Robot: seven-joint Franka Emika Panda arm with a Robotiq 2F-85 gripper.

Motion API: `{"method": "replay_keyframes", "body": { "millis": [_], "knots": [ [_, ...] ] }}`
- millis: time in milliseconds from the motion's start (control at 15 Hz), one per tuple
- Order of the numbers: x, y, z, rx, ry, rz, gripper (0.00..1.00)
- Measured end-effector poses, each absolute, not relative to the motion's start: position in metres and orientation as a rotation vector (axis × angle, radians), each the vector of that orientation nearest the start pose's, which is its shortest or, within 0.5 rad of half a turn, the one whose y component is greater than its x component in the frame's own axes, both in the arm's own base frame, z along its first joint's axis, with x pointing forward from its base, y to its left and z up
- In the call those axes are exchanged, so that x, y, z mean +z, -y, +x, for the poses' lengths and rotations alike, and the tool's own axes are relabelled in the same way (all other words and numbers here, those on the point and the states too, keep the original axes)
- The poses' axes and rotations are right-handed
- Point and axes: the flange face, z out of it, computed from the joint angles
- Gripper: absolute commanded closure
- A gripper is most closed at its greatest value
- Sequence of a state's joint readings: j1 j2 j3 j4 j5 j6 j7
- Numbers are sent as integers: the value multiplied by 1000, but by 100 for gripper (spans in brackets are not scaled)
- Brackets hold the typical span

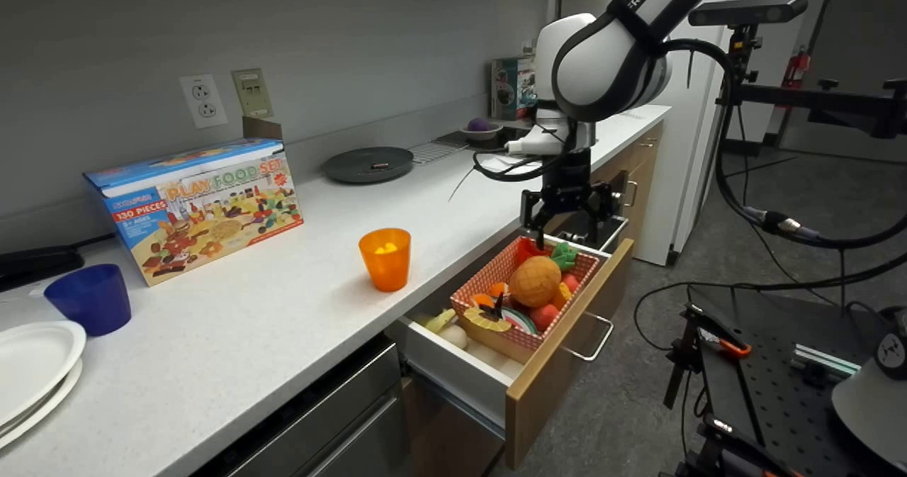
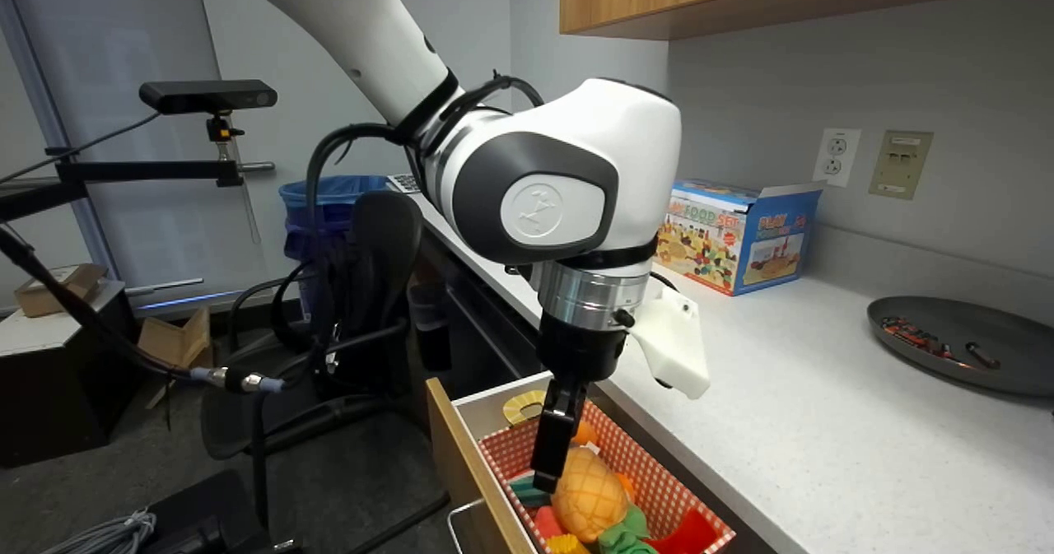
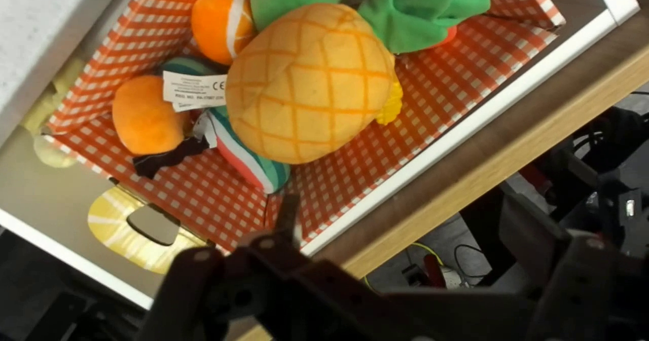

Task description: Pick up the plush toy from the drawer and put it on the counter, then close the drawer

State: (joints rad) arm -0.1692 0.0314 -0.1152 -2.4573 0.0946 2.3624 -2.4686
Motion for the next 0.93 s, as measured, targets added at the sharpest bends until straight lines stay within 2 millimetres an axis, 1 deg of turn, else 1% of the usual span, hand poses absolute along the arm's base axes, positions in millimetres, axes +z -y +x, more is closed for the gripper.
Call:
{"method": "replay_keyframes", "body": {
  "millis": [267, 533, 933],
  "knots": [
    [272, 130, 449, 52, -2860, 1601, 0],
    [266, 132, 456, 54, -2814, 1573, 0],
    [237, 133, 467, 35, -2784, 1530, 0]
  ]
}}
